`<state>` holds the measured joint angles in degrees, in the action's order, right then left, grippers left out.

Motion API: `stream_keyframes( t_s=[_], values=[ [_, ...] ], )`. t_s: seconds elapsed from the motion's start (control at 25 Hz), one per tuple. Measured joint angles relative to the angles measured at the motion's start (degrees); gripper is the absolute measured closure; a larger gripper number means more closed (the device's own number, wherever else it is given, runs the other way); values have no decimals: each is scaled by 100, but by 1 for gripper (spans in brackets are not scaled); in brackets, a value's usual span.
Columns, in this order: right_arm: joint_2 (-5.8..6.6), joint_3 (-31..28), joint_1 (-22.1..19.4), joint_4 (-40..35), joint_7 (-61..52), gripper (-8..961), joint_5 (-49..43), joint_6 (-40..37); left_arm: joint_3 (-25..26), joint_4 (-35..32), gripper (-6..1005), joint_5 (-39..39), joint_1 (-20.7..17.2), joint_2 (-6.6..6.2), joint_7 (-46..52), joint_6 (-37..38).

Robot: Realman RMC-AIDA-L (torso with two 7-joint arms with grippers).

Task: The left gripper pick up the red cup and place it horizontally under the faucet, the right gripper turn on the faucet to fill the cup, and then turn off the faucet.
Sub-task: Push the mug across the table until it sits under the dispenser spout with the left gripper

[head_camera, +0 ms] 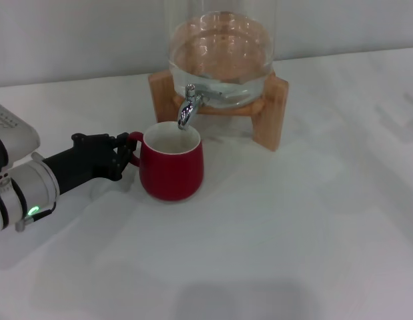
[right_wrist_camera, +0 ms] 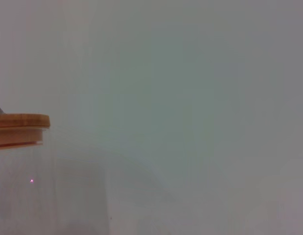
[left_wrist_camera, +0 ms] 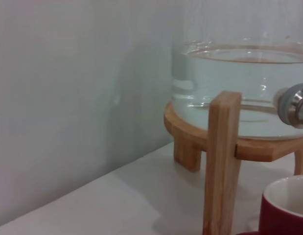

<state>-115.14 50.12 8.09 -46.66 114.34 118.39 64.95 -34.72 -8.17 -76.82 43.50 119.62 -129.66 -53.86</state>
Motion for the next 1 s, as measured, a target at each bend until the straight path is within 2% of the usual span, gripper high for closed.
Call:
stream_keyframes(
  t_s=[1.0],
  values=[
    [0, -21, 18, 9, 9, 158, 0, -12, 0, -27, 889, -30, -47, 9, -1045, -81]
  ],
)
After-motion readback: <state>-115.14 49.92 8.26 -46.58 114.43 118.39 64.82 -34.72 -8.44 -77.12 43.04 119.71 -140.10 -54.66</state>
